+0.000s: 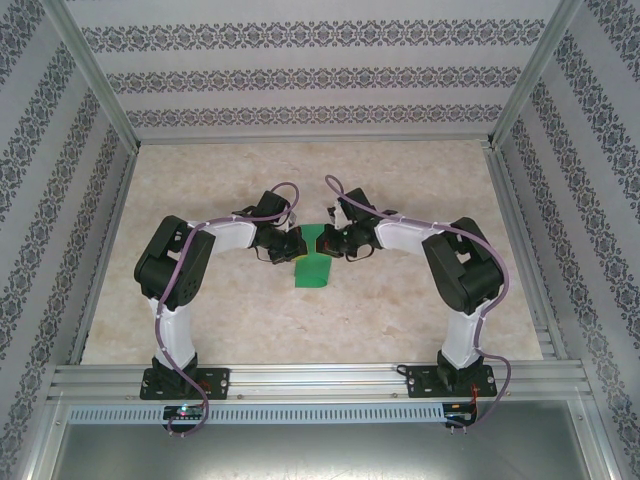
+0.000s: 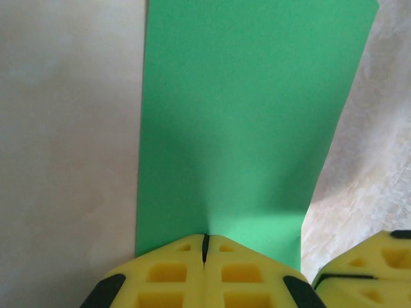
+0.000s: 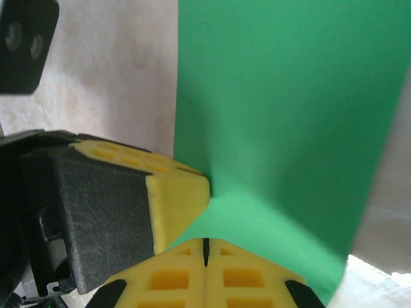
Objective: Fold a paper plane with a square sheet of paper (pick it up from the middle)
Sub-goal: Fold the square sheet of paper in half at the center of the table.
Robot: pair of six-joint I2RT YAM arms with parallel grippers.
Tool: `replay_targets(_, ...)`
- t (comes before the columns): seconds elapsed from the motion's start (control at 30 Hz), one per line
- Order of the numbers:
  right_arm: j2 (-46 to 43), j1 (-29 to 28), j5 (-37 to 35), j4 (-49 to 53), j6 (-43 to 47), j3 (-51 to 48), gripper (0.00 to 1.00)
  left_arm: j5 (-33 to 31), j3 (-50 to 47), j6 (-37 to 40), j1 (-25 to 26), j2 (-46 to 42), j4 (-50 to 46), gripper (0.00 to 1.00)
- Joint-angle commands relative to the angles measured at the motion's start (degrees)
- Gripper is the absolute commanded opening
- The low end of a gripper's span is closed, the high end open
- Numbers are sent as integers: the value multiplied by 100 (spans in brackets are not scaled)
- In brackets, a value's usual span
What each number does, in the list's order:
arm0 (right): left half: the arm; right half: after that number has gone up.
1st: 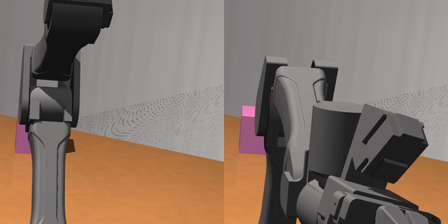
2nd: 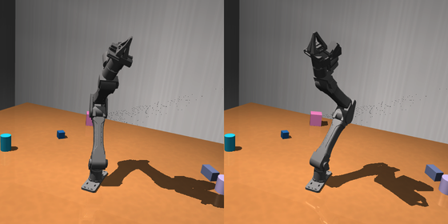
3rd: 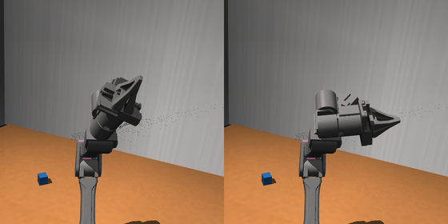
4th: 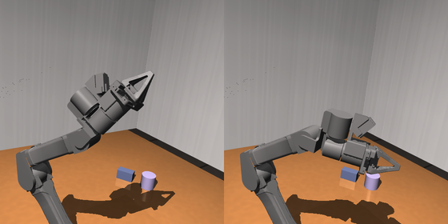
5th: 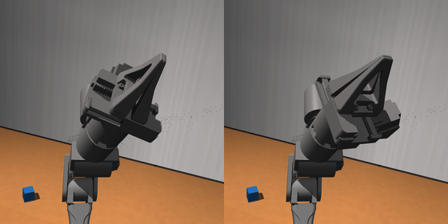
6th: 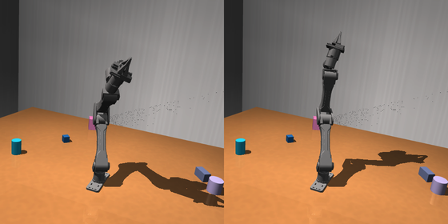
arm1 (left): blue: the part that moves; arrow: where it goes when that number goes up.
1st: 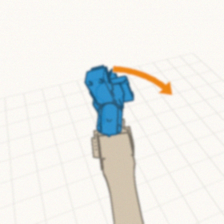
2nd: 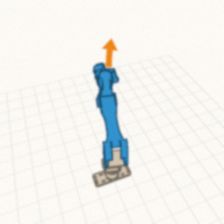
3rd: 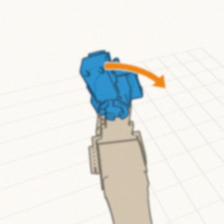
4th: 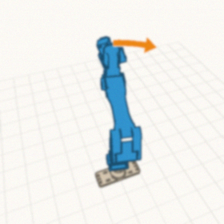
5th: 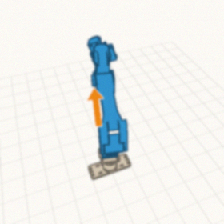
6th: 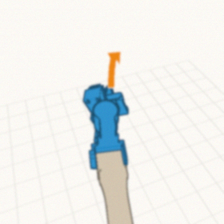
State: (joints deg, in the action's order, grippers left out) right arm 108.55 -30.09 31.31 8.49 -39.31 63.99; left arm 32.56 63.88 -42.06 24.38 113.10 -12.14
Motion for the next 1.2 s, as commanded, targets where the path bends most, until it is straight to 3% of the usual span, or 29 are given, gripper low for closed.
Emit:
replay_targets(0.0, 152, -19, 109, 107, -98, -106, 0, -1275, -718, -47, 80, 879, -1625, 0)
replay_targets(0.5, 182, -76, 143, 787, 437, -446, 0, -1336, -758, -128, 76, 905, -1607, 0)
replay_targets(0.83, -724, 311, 249, 1115, 1170, -1283, 0, -1335, -762, -109, 82, 913, -1603, 0)
replay_targets(0.97, -970, 353, 382, 1055, 1185, -1046, 0, -1346, -715, -56, 76, 894, -1666, 0)
replay_targets(1.17, -459, -89, 516, 391, 654, -590, 0, -1387, -769, -69, 85, 869, -1678, 0)
